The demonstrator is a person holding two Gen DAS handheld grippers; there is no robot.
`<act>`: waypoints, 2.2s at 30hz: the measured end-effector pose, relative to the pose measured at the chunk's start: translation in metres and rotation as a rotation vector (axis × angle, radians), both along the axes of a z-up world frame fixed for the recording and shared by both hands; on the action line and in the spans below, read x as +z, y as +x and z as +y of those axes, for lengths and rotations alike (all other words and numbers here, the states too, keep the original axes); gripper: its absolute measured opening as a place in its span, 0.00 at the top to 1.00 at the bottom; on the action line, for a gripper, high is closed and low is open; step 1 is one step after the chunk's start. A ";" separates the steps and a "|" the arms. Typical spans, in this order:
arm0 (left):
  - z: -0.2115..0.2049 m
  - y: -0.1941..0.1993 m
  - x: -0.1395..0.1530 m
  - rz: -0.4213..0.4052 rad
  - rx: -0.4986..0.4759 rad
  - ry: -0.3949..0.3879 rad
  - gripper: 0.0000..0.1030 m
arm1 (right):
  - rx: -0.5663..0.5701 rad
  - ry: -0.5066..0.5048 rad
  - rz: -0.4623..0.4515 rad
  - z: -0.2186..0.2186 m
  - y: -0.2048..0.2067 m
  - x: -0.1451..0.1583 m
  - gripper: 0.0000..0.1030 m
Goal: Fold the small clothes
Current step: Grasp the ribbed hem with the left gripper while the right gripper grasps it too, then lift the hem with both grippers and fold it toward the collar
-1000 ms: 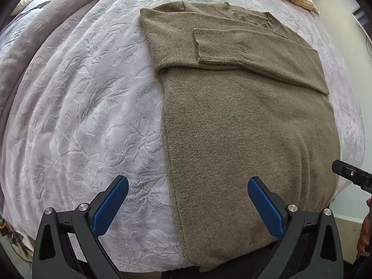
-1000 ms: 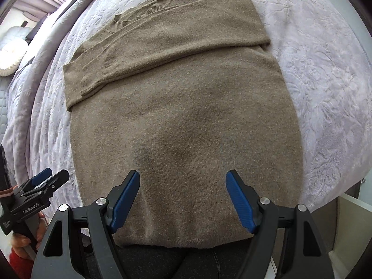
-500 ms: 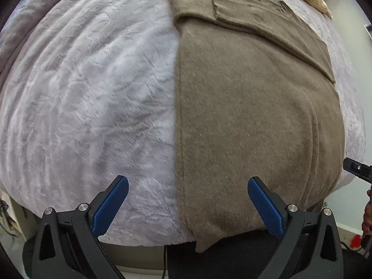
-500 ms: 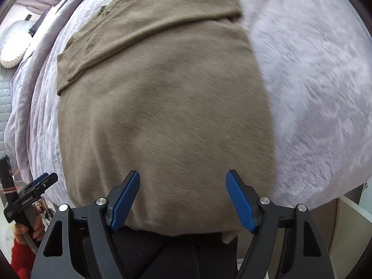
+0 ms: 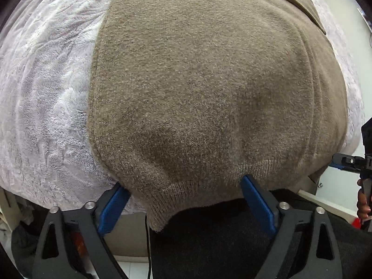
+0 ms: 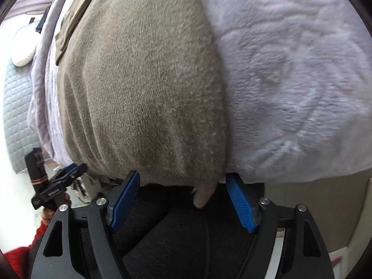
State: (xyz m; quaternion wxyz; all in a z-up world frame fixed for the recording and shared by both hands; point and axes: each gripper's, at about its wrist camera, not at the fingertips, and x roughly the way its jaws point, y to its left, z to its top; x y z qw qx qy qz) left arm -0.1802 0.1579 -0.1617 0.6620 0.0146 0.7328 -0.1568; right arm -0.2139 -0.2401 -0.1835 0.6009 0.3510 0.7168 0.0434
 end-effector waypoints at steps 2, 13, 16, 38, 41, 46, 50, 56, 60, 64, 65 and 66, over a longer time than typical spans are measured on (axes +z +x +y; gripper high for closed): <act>-0.001 0.004 0.001 0.003 0.019 -0.014 0.44 | 0.003 -0.002 0.008 0.003 0.002 0.000 0.62; 0.030 0.034 0.069 -0.001 0.011 -0.340 0.88 | -0.176 0.234 -0.207 0.000 0.017 0.062 0.87; 0.030 0.061 0.093 -0.037 -0.007 -0.411 0.88 | -0.276 0.284 -0.275 -0.004 0.032 0.079 0.87; 0.002 0.247 0.163 -0.200 -0.025 -0.581 0.88 | -0.559 0.372 -0.596 -0.026 0.182 0.164 0.91; -0.004 0.264 0.158 -0.228 0.035 -0.530 0.88 | -0.534 0.380 -0.593 -0.044 0.218 0.161 0.91; -0.027 0.299 0.135 -0.252 0.097 -0.440 0.88 | -0.493 0.376 -0.530 -0.079 0.266 0.133 0.91; -0.046 0.331 0.105 -0.249 0.131 -0.355 0.88 | -0.483 0.351 -0.464 -0.098 0.311 0.102 0.91; -0.053 0.374 0.055 -0.190 0.209 -0.253 0.88 | -0.523 0.293 -0.346 -0.117 0.352 0.050 0.91; -0.048 0.386 0.037 -0.091 0.242 -0.217 0.87 | -0.567 0.244 -0.266 -0.126 0.355 0.028 0.88; -0.043 0.382 0.057 -0.128 0.222 -0.226 0.87 | -0.530 0.180 -0.271 -0.130 0.354 0.038 0.69; -0.042 0.380 0.062 -0.131 0.215 -0.232 0.87 | -0.521 0.161 -0.276 -0.132 0.354 0.043 0.52; -0.042 0.379 0.066 -0.133 0.206 -0.240 0.87 | -0.518 0.149 -0.285 -0.133 0.354 0.047 0.48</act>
